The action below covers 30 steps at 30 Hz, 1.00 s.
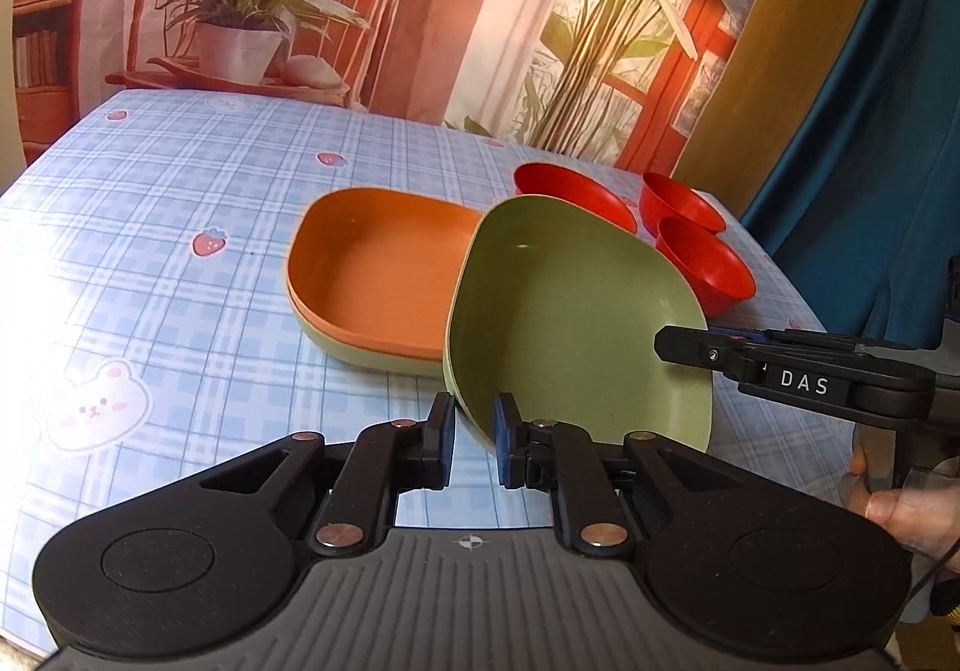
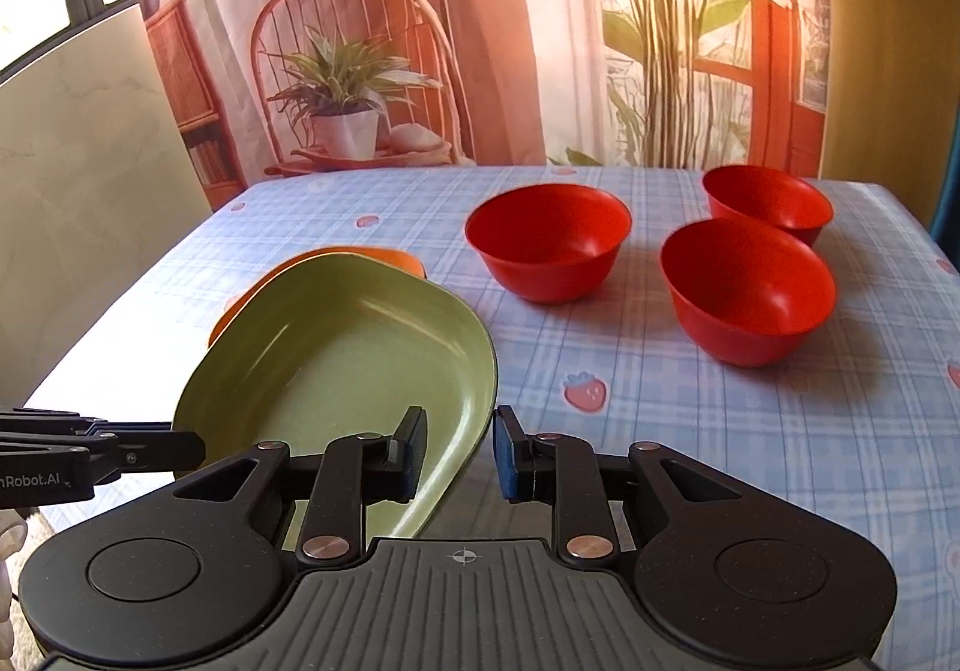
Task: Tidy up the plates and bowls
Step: 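Lower the green plate onto the orange plate and open both grippers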
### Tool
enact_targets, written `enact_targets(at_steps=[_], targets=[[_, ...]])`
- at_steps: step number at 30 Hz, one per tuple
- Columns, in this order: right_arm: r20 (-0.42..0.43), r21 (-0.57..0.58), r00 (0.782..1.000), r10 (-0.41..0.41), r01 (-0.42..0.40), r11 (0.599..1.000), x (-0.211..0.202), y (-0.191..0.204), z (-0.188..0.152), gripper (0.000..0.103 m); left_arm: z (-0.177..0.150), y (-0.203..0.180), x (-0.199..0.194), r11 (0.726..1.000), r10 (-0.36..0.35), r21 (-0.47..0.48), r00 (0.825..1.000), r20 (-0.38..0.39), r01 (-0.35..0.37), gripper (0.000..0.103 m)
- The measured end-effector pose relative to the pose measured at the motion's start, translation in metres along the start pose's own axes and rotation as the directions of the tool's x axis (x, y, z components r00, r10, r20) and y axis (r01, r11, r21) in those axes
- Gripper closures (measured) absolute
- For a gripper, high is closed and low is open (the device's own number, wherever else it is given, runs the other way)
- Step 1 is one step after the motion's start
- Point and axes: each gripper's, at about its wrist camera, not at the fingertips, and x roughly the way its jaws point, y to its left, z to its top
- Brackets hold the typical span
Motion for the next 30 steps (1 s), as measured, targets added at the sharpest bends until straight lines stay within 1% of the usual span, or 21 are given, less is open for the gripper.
enact_targets(at_steps=[4, 8, 13, 17, 22, 30], targets=[[0.014, -0.058, 1.0, 0.013, -0.012, 0.998, 0.022, 0.009, 0.028, 0.081, 0.022, 0.015, 0.004, 1.0, 0.014, -0.025, 1.0, 0.021, -0.013, 0.088], [0.021, -0.103, 0.999, 0.033, -0.03, 0.994, 0.048, 0.021, 0.051, 0.081, 0.039, 0.028, 0.009, 0.998, 0.049, -0.034, 0.998, 0.037, -0.048, 0.088], [0.016, -0.145, 0.999, 0.044, -0.041, 0.989, 0.081, 0.035, 0.071, 0.082, 0.052, 0.044, 0.016, 0.995, 0.084, -0.052, 0.996, 0.027, -0.082, 0.088], [-0.002, -0.171, 0.999, 0.044, -0.044, 0.984, 0.101, 0.042, 0.076, 0.082, 0.052, 0.05, 0.021, 0.995, 0.091, -0.048, 0.996, 0.014, -0.091, 0.087], [-0.017, -0.178, 0.999, 0.045, -0.047, 0.983, 0.116, 0.044, 0.076, 0.082, 0.051, 0.053, 0.028, 0.994, 0.094, -0.047, 0.995, -0.012, -0.095, 0.086], [-0.028, -0.166, 0.999, 0.041, -0.045, 0.985, 0.117, 0.038, 0.074, 0.082, 0.049, 0.051, 0.03, 0.995, 0.09, -0.034, 0.995, -0.032, -0.091, 0.085]])
